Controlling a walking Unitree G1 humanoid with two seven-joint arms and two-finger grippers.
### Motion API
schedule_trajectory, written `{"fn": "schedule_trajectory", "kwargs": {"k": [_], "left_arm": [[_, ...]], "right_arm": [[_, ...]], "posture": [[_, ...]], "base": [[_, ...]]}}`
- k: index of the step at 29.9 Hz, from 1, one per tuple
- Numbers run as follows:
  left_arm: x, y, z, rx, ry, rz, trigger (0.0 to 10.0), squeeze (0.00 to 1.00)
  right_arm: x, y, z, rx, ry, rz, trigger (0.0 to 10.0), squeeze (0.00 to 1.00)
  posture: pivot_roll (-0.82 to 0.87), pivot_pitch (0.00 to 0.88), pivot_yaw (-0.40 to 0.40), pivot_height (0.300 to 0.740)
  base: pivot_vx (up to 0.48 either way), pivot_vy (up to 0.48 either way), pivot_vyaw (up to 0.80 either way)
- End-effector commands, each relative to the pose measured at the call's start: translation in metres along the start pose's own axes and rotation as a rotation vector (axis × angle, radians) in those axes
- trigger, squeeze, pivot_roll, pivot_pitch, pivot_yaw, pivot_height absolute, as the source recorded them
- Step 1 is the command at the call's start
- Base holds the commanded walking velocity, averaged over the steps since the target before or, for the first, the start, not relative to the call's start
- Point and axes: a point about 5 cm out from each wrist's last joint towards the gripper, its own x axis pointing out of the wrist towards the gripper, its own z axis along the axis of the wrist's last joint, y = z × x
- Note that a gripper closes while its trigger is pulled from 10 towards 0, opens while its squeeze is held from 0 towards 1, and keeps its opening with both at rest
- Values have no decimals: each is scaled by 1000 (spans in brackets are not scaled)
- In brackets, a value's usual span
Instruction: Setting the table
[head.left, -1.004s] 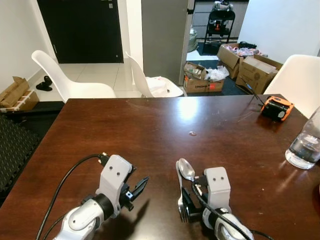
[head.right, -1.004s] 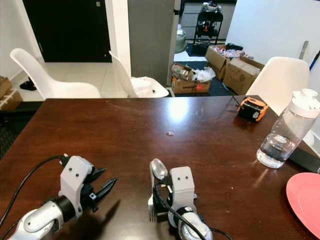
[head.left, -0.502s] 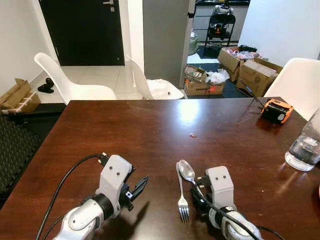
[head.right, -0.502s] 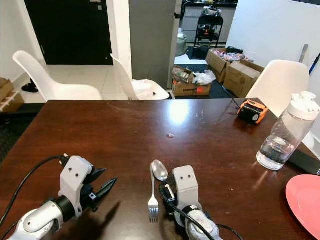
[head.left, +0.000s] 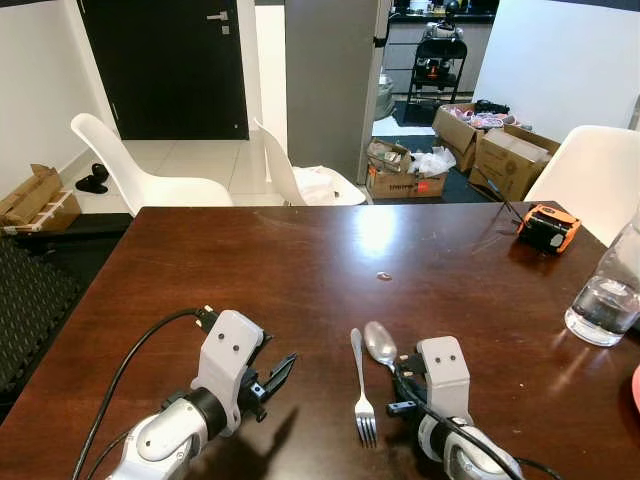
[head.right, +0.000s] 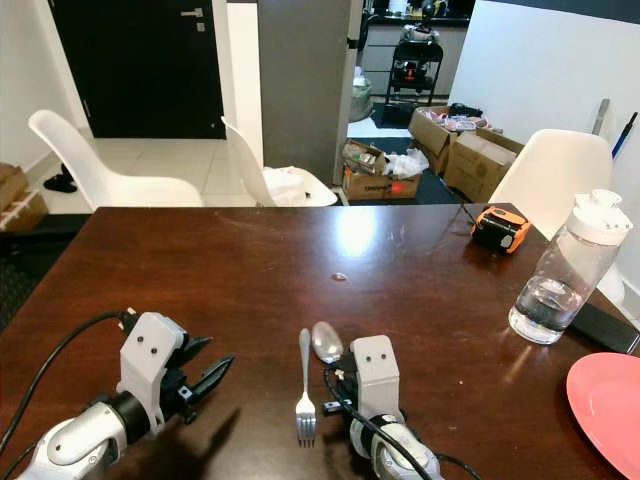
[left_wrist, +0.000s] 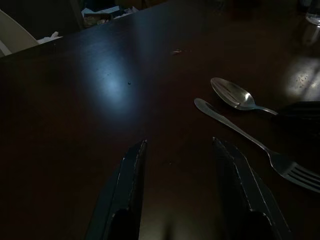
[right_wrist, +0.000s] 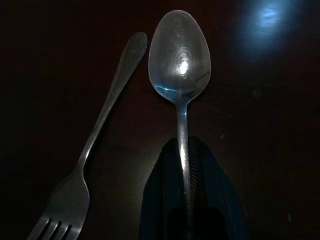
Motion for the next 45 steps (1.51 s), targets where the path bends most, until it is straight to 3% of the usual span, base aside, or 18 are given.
{"fn": "schedule_trajectory", "kwargs": {"k": [1, 2, 6, 7, 9, 10, 12, 15, 17, 19, 23, 27, 32, 38, 41, 45], "left_arm": [[-1, 0, -4, 0, 16, 0, 10000, 0], [-1, 0, -4, 0, 16, 0, 10000, 0], [-1, 1, -4, 1, 17, 1, 10000, 0], [-1, 1, -4, 1, 17, 1, 10000, 0], [-1, 1, -4, 2, 18, 2, 10000, 0], [-1, 1, -4, 2, 18, 2, 10000, 0], [-1, 2, -4, 4, 18, 4, 10000, 0], [-1, 2, -4, 4, 19, 6, 10000, 0], [0, 2, -4, 1, 19, 8, 10000, 0], [0, 3, -6, -13, 23, 32, 10000, 0], [-2, 7, -9, -35, 36, 68, 10000, 0], [-10, 16, -14, -81, 57, 151, 10000, 0], [-27, 28, -29, -167, 103, 312, 10000, 0], [-38, 31, -36, -179, 124, 385, 10000, 0], [-51, 40, -37, -151, 96, 525, 10000, 0], [-52, 43, -29, -117, 47, 600, 10000, 0]], "right_arm": [[-5, -8, -45, 63, 211, -41, 0, 0], [-4, -6, -38, 124, 157, -27, 0, 0], [-3, -4, -30, 170, 114, -25, 0, 0], [-3, -4, -21, 189, 60, -30, 0, 0], [-5, -6, 14, 234, -164, -45, 0, 0], [-5, -6, 14, 234, -164, -45, 0, 0], [-18, -9, 62, 268, -436, -77, 10000, 0], [-35, 0, 104, 222, -632, -62, 10000, 0], [-39, 7, 111, 202, -668, -41, 10000, 0], [-35, 16, 99, 153, -624, -25, 10000, 0], [-31, 18, 85, 172, -574, -37, 10000, 0], [-28, 19, 72, 151, -539, -70, 10000, 0], [-31, 19, 60, 46, -521, -117, 10000, 0], [-31, 21, 52, -22, -491, -108, 10000, 0], [-28, 26, 44, -30, -453, -56, 10000, 0], [-24, 29, 42, -30, -430, -6, 10000, 0]], "posture": [[30, 137, 106, 740], [30, 138, 107, 740], [31, 139, 108, 740], [31, 140, 110, 740], [30, 141, 110, 740], [30, 141, 110, 740], [23, 142, 114, 740], [18, 142, 113, 740], [15, 142, 111, 740], [17, 142, 107, 740], [19, 143, 106, 740], [27, 147, 101, 740], [26, 150, 93, 740], [24, 152, 70, 740], [34, 156, 33, 740], [45, 156, 2, 740]], "base": [[0, 0, 0], [0, 0, 0], [0, 0, 0], [0, 0, 0], [0, 0, 0], [0, 0, 0], [0, 0, 0], [0, 0, 0], [0, 0, 0], [0, 0, 0], [0, 0, 0], [0, 0, 0], [0, 0, 0], [0, 0, 0], [0, 0, 0], [0, 0, 0]]}}
